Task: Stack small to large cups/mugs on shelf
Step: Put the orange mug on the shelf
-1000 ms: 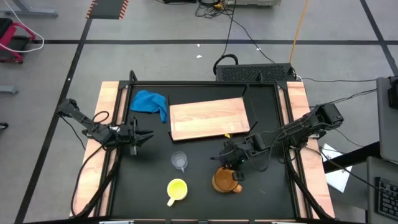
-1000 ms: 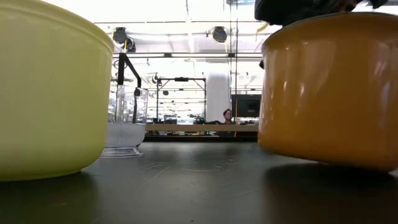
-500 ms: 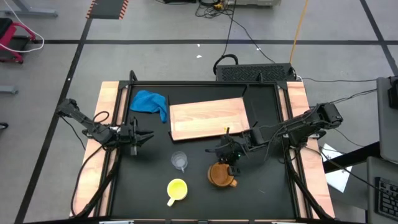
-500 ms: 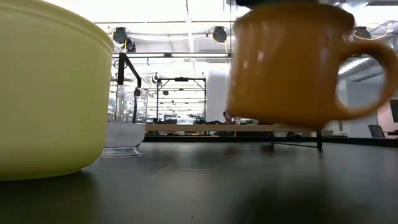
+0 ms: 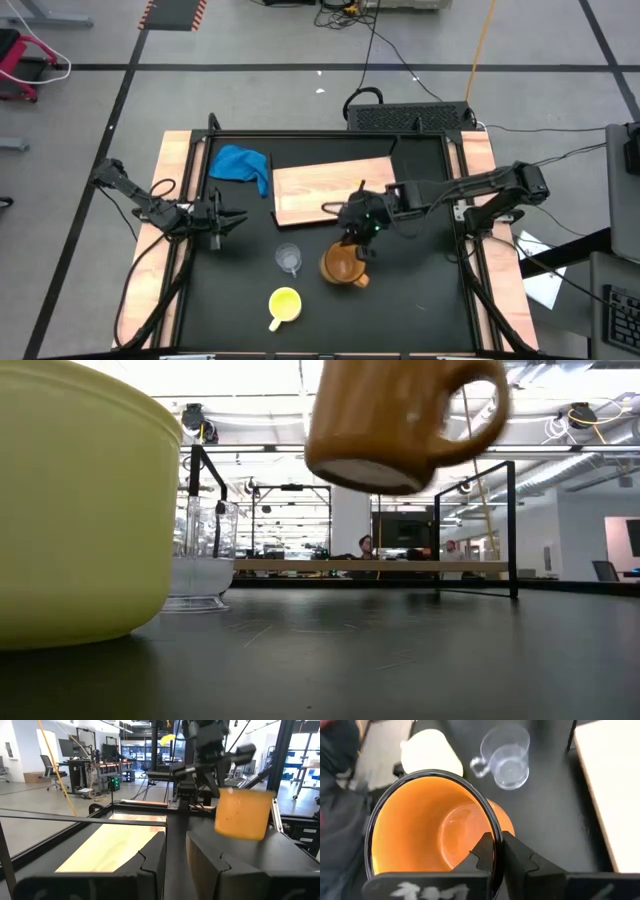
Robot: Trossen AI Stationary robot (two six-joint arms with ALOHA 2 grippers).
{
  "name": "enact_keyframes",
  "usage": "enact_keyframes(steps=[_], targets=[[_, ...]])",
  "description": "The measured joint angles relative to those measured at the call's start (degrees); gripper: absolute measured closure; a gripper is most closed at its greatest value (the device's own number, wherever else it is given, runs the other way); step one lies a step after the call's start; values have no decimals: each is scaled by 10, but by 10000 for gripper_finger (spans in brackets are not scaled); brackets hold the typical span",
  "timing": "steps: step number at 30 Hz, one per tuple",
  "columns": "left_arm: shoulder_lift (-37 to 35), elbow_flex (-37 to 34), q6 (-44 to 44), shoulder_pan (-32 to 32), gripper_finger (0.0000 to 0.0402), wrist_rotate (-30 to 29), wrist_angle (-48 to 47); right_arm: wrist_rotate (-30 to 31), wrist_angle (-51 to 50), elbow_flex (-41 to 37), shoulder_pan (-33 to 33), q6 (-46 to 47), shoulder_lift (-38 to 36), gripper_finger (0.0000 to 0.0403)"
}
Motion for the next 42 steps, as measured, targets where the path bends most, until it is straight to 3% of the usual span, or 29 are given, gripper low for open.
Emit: enact_keyframes(steps=[19, 28, 34, 42], targets=[[0, 0, 5, 0, 320, 0, 0, 1, -61, 126, -78, -43, 6, 395], [0, 0, 4, 0, 320, -1, -1, 8, -218, 309, -116, -88, 141, 395], [0, 0, 5, 0, 320, -1, -5, 48, -312, 443, -148, -117, 238, 395], [0, 0, 8, 0, 320, -3, -5, 33, -293, 477, -217, -97, 289, 395]])
